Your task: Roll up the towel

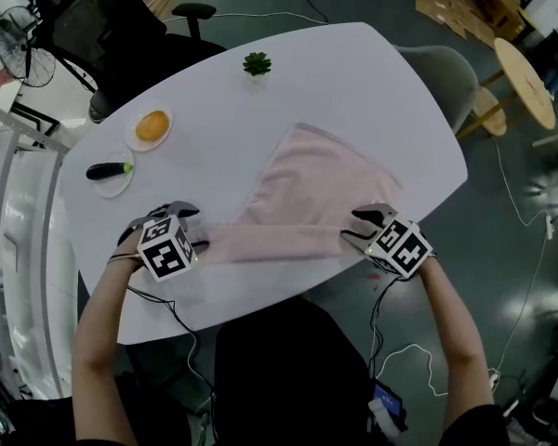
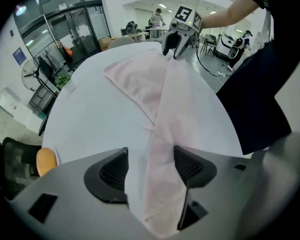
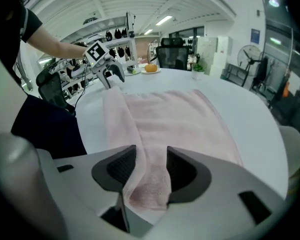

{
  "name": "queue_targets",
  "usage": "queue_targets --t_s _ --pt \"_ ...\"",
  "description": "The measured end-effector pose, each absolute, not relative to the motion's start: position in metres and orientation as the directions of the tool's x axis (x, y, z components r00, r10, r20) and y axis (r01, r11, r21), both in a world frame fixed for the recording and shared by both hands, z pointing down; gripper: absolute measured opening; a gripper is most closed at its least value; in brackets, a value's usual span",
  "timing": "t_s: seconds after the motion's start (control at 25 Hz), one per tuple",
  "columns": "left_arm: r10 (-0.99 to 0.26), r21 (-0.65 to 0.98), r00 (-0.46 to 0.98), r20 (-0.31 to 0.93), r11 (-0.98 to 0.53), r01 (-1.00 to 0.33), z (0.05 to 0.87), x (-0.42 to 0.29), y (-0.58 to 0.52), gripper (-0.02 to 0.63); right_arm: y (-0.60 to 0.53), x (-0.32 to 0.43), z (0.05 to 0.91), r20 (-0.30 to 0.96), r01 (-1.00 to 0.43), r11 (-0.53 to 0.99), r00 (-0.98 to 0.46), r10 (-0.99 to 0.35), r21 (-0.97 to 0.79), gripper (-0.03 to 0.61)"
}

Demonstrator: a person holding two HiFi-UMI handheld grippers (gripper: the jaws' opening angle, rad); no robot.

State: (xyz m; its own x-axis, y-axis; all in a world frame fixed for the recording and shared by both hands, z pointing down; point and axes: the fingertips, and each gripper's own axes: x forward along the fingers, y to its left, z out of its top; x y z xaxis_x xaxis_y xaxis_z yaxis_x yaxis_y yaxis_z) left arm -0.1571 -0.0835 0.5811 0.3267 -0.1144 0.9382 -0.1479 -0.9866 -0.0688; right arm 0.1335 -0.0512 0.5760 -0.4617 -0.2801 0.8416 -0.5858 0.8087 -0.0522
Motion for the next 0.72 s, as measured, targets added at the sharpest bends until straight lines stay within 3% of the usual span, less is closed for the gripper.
queue_targets --t_s 0.4,0.72 --pt "-0.278 -0.262 0.380 0.882 -0.960 -0.095 0.530 -0.135 -0.073 0.291 -0.021 0.141 0.539 0.785 -0.554 0.822 -0.446 -0.430 0.135 0.204" --pt "-0.203 -0.206 0.383 0.901 -0.978 -0.033 0.548 -0.116 -0.020 0.270 0.017 0.128 0.565 0.818 -0.451 0.871 -0.415 -0.398 0.195 0.204"
